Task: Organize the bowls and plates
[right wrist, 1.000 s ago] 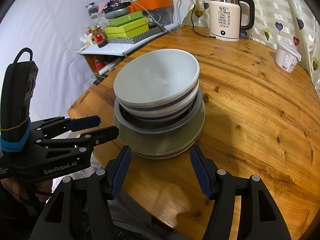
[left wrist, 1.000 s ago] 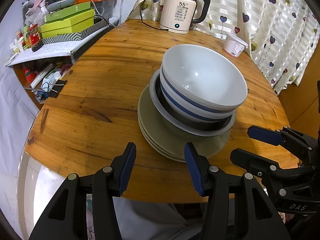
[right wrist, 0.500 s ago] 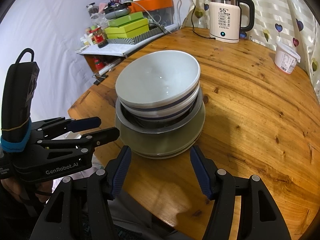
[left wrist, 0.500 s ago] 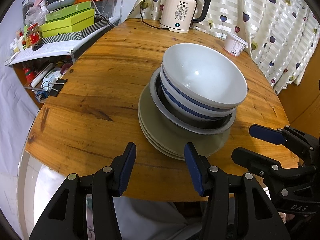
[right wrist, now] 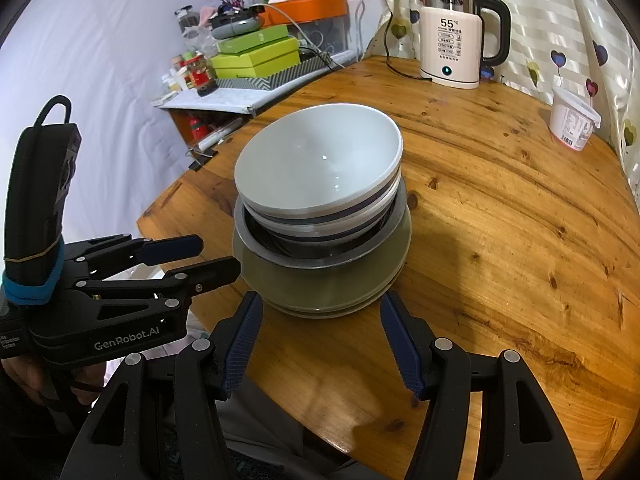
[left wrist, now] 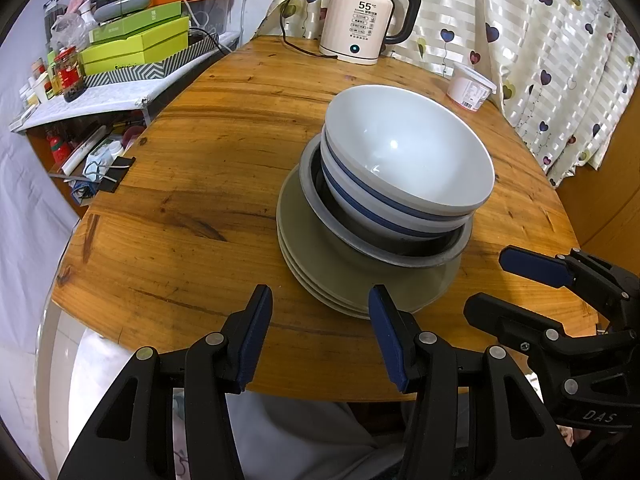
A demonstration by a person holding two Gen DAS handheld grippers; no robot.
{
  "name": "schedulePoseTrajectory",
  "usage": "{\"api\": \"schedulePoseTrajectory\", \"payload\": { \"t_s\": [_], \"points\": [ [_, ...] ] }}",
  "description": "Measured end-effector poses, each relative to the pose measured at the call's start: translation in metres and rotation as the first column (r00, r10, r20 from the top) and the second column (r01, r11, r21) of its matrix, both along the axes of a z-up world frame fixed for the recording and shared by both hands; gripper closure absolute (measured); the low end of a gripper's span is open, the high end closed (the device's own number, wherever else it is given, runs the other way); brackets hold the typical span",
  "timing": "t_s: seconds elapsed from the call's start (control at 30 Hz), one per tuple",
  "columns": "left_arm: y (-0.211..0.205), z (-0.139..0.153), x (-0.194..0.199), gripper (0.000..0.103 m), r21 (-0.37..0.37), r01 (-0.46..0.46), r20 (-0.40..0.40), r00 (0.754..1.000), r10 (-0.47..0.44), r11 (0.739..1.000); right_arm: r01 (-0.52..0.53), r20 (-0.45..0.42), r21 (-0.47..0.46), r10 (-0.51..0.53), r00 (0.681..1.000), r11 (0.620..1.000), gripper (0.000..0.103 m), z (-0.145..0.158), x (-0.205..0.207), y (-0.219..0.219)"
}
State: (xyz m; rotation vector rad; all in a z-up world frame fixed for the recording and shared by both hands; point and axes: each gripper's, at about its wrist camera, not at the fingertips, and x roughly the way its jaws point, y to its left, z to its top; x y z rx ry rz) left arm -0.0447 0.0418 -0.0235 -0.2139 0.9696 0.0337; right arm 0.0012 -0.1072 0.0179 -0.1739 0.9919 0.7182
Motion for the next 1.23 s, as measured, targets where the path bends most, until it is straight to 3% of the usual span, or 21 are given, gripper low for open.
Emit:
{"api": "schedulePoseTrajectory", "payload": {
  "t_s": [1.23],
  "points": [
    [-0.0012, -0.0009, 0.0001, 0.052, -0.005, -0.008, -0.004, 1.0, 0.008, 1.0, -0.003, -0.002, 0.0, 0.003, 1.0, 1.0, 0.041, -0.0003, -0.0008, 0.0037]
  ]
}}
